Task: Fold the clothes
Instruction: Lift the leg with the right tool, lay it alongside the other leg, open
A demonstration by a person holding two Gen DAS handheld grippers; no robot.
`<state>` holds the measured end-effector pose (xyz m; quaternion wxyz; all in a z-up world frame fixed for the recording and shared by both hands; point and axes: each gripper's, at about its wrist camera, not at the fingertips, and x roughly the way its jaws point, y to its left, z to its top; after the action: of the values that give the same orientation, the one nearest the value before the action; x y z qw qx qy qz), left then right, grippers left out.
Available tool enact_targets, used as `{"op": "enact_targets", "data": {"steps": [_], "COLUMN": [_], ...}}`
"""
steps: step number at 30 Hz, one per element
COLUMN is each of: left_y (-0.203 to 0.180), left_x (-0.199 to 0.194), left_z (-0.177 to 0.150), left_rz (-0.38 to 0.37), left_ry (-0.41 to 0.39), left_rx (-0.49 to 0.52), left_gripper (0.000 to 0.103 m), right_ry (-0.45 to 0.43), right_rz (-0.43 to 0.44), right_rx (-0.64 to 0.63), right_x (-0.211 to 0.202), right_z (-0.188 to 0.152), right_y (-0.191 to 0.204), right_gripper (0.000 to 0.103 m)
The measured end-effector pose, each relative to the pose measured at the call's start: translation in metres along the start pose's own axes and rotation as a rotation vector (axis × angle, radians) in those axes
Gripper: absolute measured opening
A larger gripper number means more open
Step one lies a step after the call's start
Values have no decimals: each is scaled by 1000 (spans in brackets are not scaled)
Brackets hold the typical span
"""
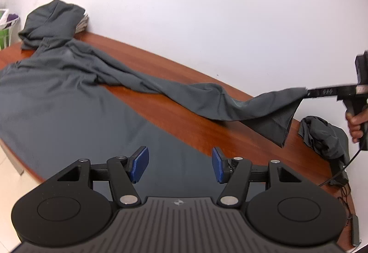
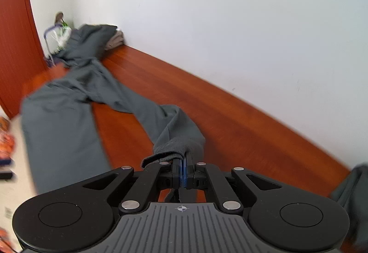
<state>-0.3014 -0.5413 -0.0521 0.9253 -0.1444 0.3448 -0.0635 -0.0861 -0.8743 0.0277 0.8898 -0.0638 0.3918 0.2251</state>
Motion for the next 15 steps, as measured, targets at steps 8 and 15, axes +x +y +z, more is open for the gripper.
{"op": "enact_targets", "data": {"steps": [8,15], "left_y": [-37,-90], "left_x": [-21,-24], "left_z": [-31,-37], "left_rz": [41,121], "left_ry": [-14,-55], "left_rx": [-38,-126], "left_gripper": [66,66], "right_ry": [-22,-62], "right_rz": [212,465], "right_rx": [197,425], "right_x": [-53,-75], "right_z": [3,12], "right_y": [-23,-96], "right_gripper": [4,4]}}
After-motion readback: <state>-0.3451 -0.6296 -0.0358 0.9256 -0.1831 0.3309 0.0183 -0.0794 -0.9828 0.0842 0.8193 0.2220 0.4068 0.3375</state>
